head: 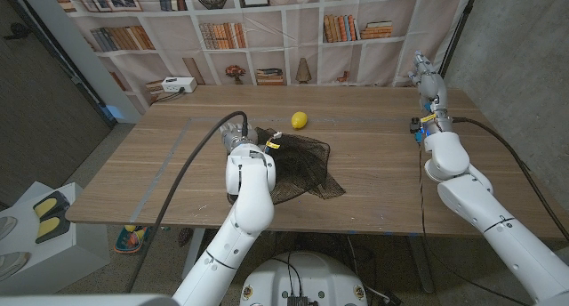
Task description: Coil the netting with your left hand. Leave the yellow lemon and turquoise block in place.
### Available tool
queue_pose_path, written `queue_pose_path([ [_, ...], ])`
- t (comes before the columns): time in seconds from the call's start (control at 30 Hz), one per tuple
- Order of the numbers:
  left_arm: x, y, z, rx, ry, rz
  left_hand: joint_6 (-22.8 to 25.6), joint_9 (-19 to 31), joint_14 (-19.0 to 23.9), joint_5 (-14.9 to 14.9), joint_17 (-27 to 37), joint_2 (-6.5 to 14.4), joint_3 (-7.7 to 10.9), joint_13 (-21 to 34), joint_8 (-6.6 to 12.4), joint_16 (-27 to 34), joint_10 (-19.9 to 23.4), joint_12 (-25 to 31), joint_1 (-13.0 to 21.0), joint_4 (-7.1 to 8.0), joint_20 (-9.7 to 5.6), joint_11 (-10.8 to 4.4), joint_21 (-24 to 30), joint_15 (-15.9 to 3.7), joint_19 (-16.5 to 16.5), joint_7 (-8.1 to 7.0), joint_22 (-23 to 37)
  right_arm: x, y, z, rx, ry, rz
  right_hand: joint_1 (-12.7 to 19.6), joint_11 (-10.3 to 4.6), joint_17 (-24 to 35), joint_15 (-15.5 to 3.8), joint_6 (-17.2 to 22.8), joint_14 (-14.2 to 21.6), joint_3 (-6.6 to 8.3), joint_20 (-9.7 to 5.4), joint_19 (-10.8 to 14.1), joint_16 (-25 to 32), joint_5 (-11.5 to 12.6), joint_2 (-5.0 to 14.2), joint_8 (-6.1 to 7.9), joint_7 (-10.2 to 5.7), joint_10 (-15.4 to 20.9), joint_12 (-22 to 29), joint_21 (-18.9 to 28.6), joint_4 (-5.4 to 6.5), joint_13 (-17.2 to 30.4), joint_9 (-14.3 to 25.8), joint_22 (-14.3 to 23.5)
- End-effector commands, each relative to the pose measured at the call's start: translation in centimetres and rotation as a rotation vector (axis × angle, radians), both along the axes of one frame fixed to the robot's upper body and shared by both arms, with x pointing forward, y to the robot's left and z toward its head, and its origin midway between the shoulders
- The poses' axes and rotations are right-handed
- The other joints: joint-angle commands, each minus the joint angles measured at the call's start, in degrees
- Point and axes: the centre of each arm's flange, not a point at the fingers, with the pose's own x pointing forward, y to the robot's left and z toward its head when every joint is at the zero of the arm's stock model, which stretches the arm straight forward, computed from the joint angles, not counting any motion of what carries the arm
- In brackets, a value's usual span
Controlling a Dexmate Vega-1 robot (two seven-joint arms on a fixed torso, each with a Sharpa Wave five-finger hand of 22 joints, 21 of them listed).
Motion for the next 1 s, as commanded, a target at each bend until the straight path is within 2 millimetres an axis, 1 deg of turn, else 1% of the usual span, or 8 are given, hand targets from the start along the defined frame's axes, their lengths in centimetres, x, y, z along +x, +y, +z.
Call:
queue_pose_path([
  [0.03, -2.4, -0.1, 1.8, 0.076, -0.279, -0.312, 3.73, -0.8, 5.25, -0.24, -0.35, -1.65, 0.18, -0.29, 2.03, 1.17, 4.63, 3.11, 2.41, -2.28, 0.13, -2.31, 1.89, -1.87, -2.69, -0.55, 0.02, -0.1, -0.1, -0.3, 0.008, 0.0, 0.002, -0.24, -0.05, 0.18, 0.03, 0.34, 0.44, 0.11, -0.07, 0.49, 0.04, 0.19, 0.02, 0.02, -0.02, 0.14, -0.07, 0.14, 0.41, 0.15, 0.12, 0.2],
  [0.17, -2.0, 0.4, 2.6, 0.034, -0.268, -0.461, 8.48, -1.92, 7.47, 0.06, -1.28, -2.92, -0.24, -2.08, 2.79, 1.02, 5.66, 2.93, 3.07, -3.3, 0.15, -3.39, 2.88, -2.44, 0.11, -2.47, -0.37, -0.3, -0.2, -0.5, 0.013, -0.001, 0.0, -0.28, -0.13, 0.18, -0.11, 0.34, 0.43, 0.16, -0.16, 0.48, -0.02, 0.2, 0.03, 0.0, -0.08, 0.14, -0.09, 0.1, 0.46, 0.15, 0.12, 0.2],
  [0.23, -1.5, 0.7, 2.9, -0.006, -0.277, -0.532, 10.39, -2.89, 9.13, 0.25, -1.97, -1.9, -0.15, -3.73, 2.94, 1.45, 7.35, 2.04, 2.47, -2.86, 0.13, -5.71, 3.64, -3.25, 2.28, -3.34, -0.66, -0.4, -0.2, -0.6, 0.014, -0.002, -0.003, -0.28, -0.15, 0.17, -0.02, 0.35, 0.49, 0.19, -0.07, 0.52, -0.02, 0.21, 0.04, 0.0, -0.01, 0.19, -0.08, 0.11, 0.47, 0.15, 0.12, 0.2],
  [0.33, -0.8, 0.3, 3.3, -0.006, -0.358, -0.55, 16.97, -5.74, 16.93, 0.93, -5.05, 2.95, 4.27, -9.89, 3.49, 3.1, 17.67, 0.4, 4.74, -2.7, -0.4, -9.51, 6.15, -8.14, 9.9, -5.83, -2.19, -0.6, -0.4, -0.8, 0.016, -0.001, -0.005, -0.29, -0.05, 0.17, 0.07, 0.37, 0.56, 0.22, 0.03, 0.57, -0.02, 0.21, 0.04, 0.0, 0.05, 0.2, -0.09, 0.11, 0.48, 0.15, 0.12, 0.2],
  [0.5, 0.4, -0.9, 4.0, 0.045, -0.307, -0.56, 18.66, -6.39, 18.79, 0.72, -6.67, 1.99, 6.69, -12.44, 3.3, 2.88, 21.09, -0.67, 7.46, -4.2, -1.1, -10.39, 6.65, -9.05, 11.73, -5.41, -2.88, -1.1, -0.8, -1.3, 0.034, -0.004, -0.018, -0.36, -0.06, 0.17, 0.04, 0.4, 0.56, 0.23, -0.02, 0.55, -0.06, 0.21, 0.01, -0.01, -0.03, 0.21, -0.1, 0.09, 0.53, 0.15, 0.12, 0.2],
  [0.7, 0.2, -1.1, 4.6, 0.053, -0.213, -0.667, 5.38, -6.88, 10.2, 1.25, -8.06, -7.42, 0.68, -17.4, -3.01, -2.05, 11.2, -9.2, 2.8, -4.62, 0.23, -3.52, 2.58, -3.4, 4.2, -1.59, -3.6, -1.5, -1.1, -1.6, 0.045, -0.005, -0.029, -0.38, -0.12, 0.17, 0.02, 0.43, 0.62, 0.26, -0.03, 0.56, -0.07, 0.22, -0.01, -0.01, -0.07, 0.24, -0.1, 0.07, 0.55, 0.15, 0.11, 0.2],
  [0.9, -0.6, -1.0, 5.0, 0.053, -0.217, -0.72, 4.68, -6.86, 8.98, 2.07, -8.05, -9.05, -0.41, -17.73, -2.73, -2.51, 10.75, -9.67, 2.89, -5.0, 0.23, -2.58, 2.17, -2.43, 3.59, -1.45, -3.57, -1.2, -0.9, -1.5, 0.04, -0.004, -0.021, -0.42, -0.1, 0.17, 0.0, 0.54, 0.76, 0.29, -0.01, 0.6, -0.05, 0.22, -0.03, 0.02, -0.1, 0.28, -0.1, 0.07, 0.59, 0.15, 0.11, 0.2],
  [1.0, -0.4, -0.9, 5.2, 0.054, -0.193, -0.721, 5.72, -6.87, 9.65, 2.66, -8.06, -9.67, -0.92, -17.94, -2.18, -2.24, 11.63, -9.5, 3.07, -5.18, 0.18, -3.81, 2.32, -2.77, 4.23, -1.96, -3.53, -1.0, -0.9, -1.5, 0.038, -0.002, -0.016, -0.43, -0.11, 0.16, -0.02, 0.66, 0.77, 0.3, -0.01, 0.62, -0.06, 0.22, -0.04, 0.06, -0.1, 0.27, -0.11, 0.06, 0.6, 0.15, 0.12, 0.2],
])
